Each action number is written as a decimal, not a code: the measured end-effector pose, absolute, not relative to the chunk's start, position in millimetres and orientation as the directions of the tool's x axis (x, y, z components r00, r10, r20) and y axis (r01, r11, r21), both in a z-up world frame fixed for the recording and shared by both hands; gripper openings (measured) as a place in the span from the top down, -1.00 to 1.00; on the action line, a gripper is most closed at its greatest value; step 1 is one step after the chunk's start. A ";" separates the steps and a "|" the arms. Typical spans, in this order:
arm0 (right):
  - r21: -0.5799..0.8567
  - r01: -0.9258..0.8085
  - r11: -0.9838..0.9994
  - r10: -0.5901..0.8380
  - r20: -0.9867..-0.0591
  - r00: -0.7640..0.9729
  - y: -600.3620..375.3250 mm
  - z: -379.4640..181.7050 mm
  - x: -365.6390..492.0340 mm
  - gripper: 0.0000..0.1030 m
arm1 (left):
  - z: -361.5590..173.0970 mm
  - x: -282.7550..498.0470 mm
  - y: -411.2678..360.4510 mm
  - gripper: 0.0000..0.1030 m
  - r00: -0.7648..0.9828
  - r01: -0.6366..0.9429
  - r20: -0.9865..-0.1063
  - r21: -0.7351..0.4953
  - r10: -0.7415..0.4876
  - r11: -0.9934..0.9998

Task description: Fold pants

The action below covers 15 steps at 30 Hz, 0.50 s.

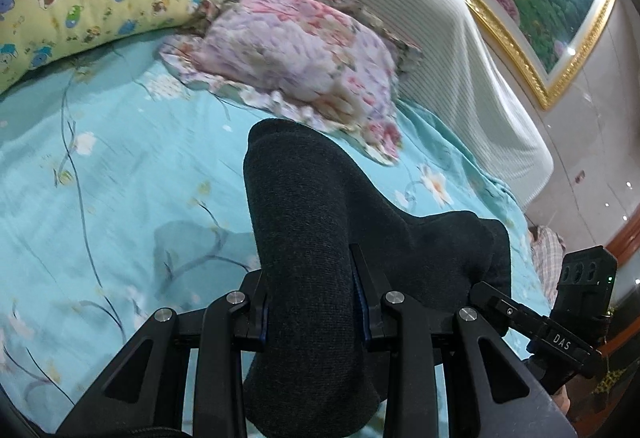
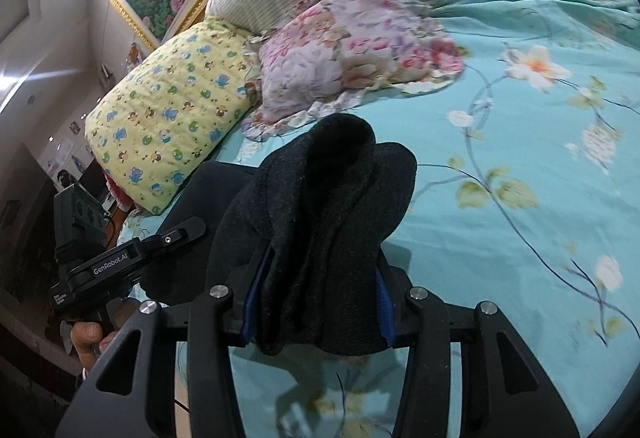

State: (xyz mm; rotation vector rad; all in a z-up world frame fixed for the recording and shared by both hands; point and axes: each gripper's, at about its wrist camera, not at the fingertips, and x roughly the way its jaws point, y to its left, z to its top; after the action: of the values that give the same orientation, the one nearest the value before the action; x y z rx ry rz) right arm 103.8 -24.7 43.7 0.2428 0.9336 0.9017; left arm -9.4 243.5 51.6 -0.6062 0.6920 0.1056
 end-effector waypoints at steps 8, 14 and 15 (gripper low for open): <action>0.540 -0.593 0.597 0.768 -0.599 0.227 18.5 35.5 131.8 0.07 | 40.5 8.8 279.0 0.40 0.758 -0.340 -0.650 -0.471 -0.060 0.814; 0.540 -0.603 0.587 0.766 -0.611 0.198 39.7 27.5 148.9 0.07 | 31.7 17.8 289.1 0.39 0.743 -0.371 -0.668 -0.457 -0.037 0.808; 0.541 -0.602 0.587 0.765 -0.615 0.193 42.5 25.3 151.1 0.07 | 29.3 18.8 290.8 0.39 0.740 -0.376 -0.672 -0.457 -0.035 0.806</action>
State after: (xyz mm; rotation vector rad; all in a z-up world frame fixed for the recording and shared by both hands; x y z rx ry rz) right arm 151.1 42.5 25.3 0.1950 0.9836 0.9675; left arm 18.8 290.8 29.3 -0.6155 0.7228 0.2002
